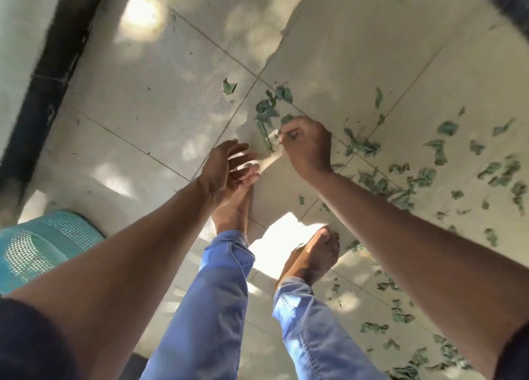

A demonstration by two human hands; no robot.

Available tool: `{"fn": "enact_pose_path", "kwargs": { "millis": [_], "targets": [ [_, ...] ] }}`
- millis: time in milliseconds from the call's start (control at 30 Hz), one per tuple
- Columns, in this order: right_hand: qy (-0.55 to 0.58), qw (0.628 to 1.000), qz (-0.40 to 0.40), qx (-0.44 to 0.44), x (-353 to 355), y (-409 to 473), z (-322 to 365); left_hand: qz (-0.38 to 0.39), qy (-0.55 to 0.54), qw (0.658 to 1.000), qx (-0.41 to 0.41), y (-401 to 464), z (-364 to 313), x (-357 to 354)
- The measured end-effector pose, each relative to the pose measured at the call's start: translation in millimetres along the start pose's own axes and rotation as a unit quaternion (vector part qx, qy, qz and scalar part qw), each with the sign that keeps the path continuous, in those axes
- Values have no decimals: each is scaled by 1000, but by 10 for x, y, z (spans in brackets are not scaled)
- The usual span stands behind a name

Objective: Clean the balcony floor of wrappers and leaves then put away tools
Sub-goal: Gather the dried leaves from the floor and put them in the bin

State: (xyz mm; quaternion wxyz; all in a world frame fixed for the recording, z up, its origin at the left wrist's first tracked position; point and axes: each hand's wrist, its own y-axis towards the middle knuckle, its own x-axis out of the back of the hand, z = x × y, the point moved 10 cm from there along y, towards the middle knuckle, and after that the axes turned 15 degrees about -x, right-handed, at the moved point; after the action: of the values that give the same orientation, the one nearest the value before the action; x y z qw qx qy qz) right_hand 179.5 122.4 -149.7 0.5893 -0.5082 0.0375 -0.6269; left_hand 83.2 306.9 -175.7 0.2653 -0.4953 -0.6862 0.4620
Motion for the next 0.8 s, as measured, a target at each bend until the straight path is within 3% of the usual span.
{"fn": "enact_pose_path", "kwargs": {
  "millis": [133, 267, 367, 533, 633, 800],
  "targets": [
    [62, 995, 83, -4, 0, -432, 161, 5, -70, 997, 33, -96, -29, -315],
    [9, 992, 117, 53, -178, -682, 291, -8, -135, 990, 38, -20, -136, -506],
    [-47, 987, 99, 119, -208, -791, 442, -17, -145, 988, 42, 47, -144, -468],
    [-60, 972, -11, 228, 27, -787, 725, -29, -179, 982, 44, 142, -98, -269],
    [-121, 970, -73, 196, -18, -339, 645, -55, -213, 975, 45, 233, -33, -74],
    [-323, 935, -58, 132, -443, 440, 475, -30, -236, 970, 49, 345, 87, 122]
  ]
}}
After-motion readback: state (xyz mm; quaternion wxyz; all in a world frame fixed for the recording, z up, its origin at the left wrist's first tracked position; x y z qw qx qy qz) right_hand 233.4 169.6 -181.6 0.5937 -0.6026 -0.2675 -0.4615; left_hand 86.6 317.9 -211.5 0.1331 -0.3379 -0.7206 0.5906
